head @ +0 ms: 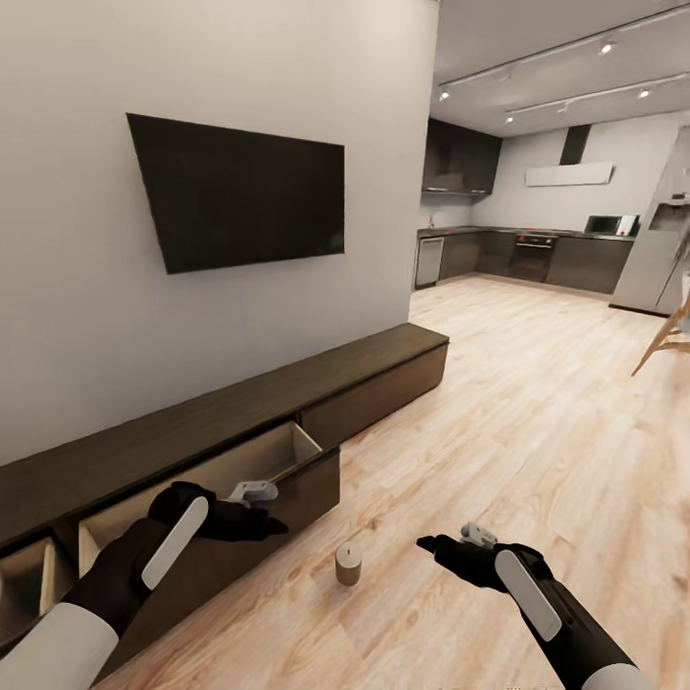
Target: Place each of the two pumpkins and all three candles from the living room inside a cabinet in the living room (use any cabinet), then make sure every cabinet is closed, and position the cauldron so it is next to a table in the living room.
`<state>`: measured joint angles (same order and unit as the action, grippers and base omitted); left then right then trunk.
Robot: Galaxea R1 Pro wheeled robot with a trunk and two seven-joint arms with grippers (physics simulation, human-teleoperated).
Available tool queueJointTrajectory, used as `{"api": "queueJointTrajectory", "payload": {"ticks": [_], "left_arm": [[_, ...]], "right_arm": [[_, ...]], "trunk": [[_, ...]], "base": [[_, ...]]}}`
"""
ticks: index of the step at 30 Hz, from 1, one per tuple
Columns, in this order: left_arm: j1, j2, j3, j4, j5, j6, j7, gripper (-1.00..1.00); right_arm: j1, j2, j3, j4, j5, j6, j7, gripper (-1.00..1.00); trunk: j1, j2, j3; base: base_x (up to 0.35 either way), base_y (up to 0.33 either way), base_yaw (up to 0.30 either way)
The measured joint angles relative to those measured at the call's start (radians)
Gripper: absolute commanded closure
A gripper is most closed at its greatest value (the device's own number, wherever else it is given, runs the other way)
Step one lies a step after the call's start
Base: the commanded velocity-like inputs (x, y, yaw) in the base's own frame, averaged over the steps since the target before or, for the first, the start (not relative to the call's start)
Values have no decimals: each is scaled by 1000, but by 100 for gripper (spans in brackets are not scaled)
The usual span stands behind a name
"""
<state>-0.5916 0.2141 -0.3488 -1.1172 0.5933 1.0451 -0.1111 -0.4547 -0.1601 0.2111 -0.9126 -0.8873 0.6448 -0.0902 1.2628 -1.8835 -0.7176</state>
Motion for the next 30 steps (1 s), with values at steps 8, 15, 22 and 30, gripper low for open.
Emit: {"api": "queueJointTrajectory", "payload": {"ticks": [8,15,22,30], "left_arm": [[0,0,0,0,0,0,0,-100],[0,0,0,2,-1,0,0,-100],[0,-1,1,10,-5,0,21,-100],[-1,-32,6,31,-22,0,205,-100]], "right_arm": [[0,0,-1,1,0,0,0,-100],[0,-2,-2,7,0,-1,0,-100],[0,-14,-2,10,0,-3,-4,-100],[0,-16,-2,17,1,-31,-7,-100]], "trunk": [[0,0,7],[0,0,12],[0,0,18],[0,0,22]], "base": [[0,0,-266],[0,0,-266],[0,0,-263],[0,0,-208]]}}
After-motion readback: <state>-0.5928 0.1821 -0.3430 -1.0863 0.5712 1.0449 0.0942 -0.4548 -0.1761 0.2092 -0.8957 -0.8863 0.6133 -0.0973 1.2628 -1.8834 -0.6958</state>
